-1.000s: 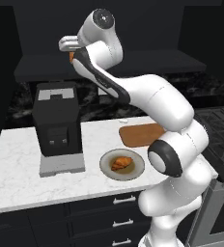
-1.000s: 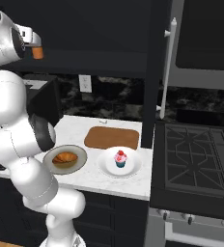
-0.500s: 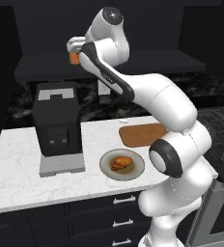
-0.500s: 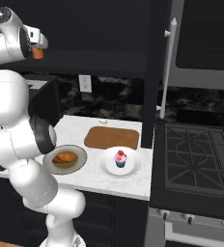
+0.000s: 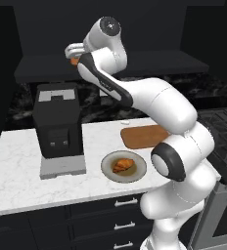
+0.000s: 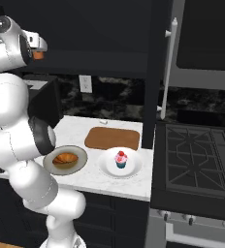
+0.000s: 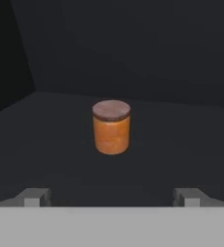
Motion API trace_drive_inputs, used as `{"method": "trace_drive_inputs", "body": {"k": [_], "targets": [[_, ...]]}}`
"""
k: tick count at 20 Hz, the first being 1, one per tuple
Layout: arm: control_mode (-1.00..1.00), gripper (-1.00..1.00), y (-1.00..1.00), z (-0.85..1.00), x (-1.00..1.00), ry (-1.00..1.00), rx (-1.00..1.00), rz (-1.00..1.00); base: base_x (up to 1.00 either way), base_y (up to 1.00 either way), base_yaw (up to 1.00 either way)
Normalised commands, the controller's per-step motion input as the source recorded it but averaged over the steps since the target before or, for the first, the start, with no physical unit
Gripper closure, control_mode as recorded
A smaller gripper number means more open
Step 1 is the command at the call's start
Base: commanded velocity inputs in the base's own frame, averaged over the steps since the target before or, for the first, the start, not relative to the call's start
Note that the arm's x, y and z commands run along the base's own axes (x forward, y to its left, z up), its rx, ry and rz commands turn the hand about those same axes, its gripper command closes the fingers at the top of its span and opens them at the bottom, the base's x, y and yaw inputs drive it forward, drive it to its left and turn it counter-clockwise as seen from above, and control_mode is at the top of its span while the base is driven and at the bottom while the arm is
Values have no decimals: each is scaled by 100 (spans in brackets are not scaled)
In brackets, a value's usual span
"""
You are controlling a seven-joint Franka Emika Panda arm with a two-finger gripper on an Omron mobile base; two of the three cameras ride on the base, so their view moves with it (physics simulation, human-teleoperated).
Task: From the different types of pastries on the counter, select a croissant and place it on the cutting board. Then retrieve a jar of jam from the cabinet and place it alongside the croissant on the cutting board.
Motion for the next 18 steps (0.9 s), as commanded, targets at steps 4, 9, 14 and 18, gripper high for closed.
{"method": "trace_drive_inputs", "body": {"k": [4,9,14,18], "targets": [[-100,-100,0,0,27,-7,0,0,0,0,0],[-100,-100,0,0,21,0,0,0,0,0,0],[-100,-100,7,0,19,0,0,0,0,0,0],[-100,-100,25,0,13,0,0,0,0,0,0]]}}
